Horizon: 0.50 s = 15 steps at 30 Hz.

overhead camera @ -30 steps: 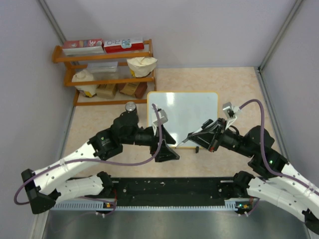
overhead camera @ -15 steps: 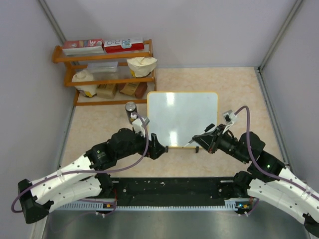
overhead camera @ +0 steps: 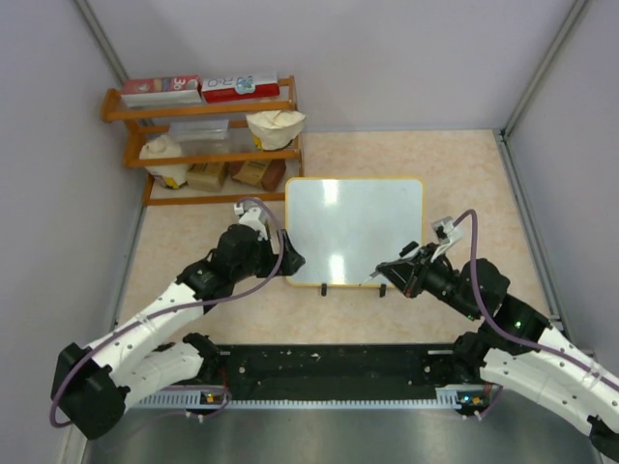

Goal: Write a sentence on the whiteboard
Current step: Adjust the whiteboard at the center of the board.

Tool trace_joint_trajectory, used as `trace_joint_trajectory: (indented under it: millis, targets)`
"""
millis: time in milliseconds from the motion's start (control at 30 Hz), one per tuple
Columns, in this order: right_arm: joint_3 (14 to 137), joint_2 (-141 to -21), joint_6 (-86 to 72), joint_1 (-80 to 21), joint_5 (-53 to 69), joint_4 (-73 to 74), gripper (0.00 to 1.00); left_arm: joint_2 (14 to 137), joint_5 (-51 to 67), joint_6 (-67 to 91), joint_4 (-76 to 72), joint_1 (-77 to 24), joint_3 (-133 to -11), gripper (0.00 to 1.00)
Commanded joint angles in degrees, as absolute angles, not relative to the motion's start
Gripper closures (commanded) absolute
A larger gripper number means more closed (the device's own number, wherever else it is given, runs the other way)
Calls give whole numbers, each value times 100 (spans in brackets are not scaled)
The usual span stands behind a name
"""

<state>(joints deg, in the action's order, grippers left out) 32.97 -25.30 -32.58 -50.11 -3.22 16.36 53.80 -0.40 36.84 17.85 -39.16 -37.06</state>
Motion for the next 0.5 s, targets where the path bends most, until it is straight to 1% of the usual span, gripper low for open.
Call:
trace_joint_trajectory:
  millis: [0,100,133,233,333,433,467]
  targets:
    - [3322,-2523,-3173,-5019,-466,1512,100,5440,983,3472,697,-3209,-3516,7]
    - [3366,-2557,-3103,-5010,-369,1380,100,5502,1387,3419,178,-2813,-3288,7]
    - [3384,-2592,-3076,-4975,-326,1354,100,5537,1467,3419,-268,-2673,-3148,7]
    - [3489,-2759,-3050,-4747,43,1266,100,5765,1775,3402,-841,-2523,-3024,7]
    - [3507,-2891,-3067,-4475,833,959,100,6090,1845,3279,-1115,-2470,-3041,8]
    - [3516,-3049,-3164,-4044,1990,572,100,6441,1916,3199,-1432,-2409,-3067,9]
    - [3550,-3189,-3190,-3852,2186,493,100,6529,1951,3164,-1546,-2408,-3093,9]
